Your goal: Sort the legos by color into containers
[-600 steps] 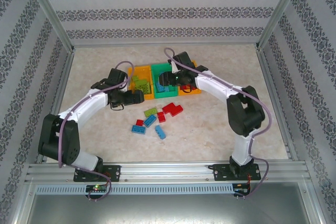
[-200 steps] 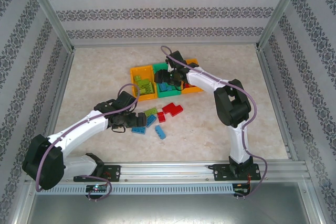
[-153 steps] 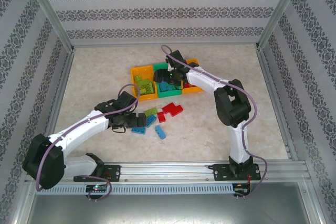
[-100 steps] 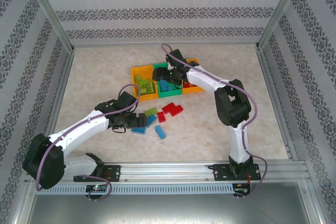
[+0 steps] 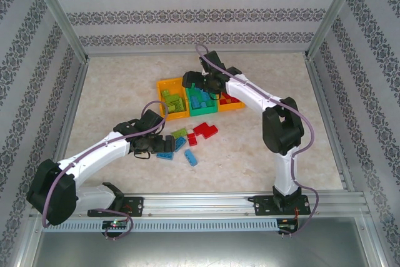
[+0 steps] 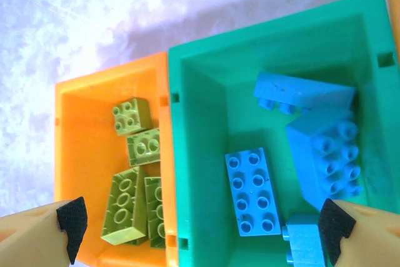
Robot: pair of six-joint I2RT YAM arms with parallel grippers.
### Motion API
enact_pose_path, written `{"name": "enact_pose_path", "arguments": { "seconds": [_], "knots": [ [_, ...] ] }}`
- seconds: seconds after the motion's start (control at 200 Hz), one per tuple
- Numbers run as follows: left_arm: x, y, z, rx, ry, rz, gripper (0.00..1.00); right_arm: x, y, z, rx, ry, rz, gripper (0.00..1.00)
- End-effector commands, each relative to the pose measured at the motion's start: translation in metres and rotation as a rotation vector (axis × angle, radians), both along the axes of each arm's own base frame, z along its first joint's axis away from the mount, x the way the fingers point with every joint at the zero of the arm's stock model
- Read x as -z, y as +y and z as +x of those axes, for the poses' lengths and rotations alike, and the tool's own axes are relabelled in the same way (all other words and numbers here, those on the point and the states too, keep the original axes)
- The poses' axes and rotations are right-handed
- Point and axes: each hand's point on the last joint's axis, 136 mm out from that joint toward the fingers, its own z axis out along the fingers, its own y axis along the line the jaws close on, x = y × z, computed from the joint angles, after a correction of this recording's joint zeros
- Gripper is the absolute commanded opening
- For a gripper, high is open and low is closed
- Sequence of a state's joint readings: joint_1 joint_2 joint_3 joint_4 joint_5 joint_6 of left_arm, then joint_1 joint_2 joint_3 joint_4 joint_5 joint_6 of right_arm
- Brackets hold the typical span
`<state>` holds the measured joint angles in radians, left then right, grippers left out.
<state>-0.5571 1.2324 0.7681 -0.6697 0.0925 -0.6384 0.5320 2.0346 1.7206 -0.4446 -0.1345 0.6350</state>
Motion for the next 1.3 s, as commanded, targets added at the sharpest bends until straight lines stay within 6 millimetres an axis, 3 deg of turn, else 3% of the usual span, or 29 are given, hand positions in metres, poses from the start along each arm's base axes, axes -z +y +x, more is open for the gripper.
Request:
{"name": "enact_pose_path", "arguments": {
  "seconds": [0.0, 0.155, 0.345, 0.5, 0.829, 1.044, 1.194, 1.294],
  "knots": [
    [0.002, 0.002, -0.005, -0.008, 0.008, 0.020, 1.00, -0.032, -0.008, 0.003, 0.032, -0.048, 0.014, 0.98],
    [0.005, 0.002, -0.008, -0.003, 0.019, 0.023, 1.00, -0.036, -0.015, -0.004, 0.026, -0.081, -0.011, 0.98],
    [0.012, -0.007, -0.014, 0.046, 0.030, 0.027, 1.00, -0.037, -0.042, -0.016, 0.048, -0.133, -0.080, 0.98],
    [0.026, -0.006, -0.020, 0.080, 0.060, 0.091, 1.00, -0.026, -0.067, -0.032, 0.057, -0.115, -0.124, 0.98],
    [0.037, -0.015, -0.003, 0.087, 0.060, 0.124, 0.98, 0.003, -0.116, -0.080, 0.095, -0.091, -0.225, 0.98],
    [0.052, -0.021, 0.002, 0.098, 0.086, 0.133, 0.91, 0.017, -0.159, -0.107, 0.171, -0.067, -0.262, 0.98],
    [0.055, -0.027, 0.006, 0.104, 0.086, 0.118, 0.78, 0.020, -0.183, -0.124, 0.209, -0.065, -0.275, 0.98],
    [0.056, -0.027, 0.006, 0.103, 0.087, 0.121, 0.67, 0.025, -0.189, -0.135, 0.191, -0.056, -0.293, 0.98]
  ]
}}
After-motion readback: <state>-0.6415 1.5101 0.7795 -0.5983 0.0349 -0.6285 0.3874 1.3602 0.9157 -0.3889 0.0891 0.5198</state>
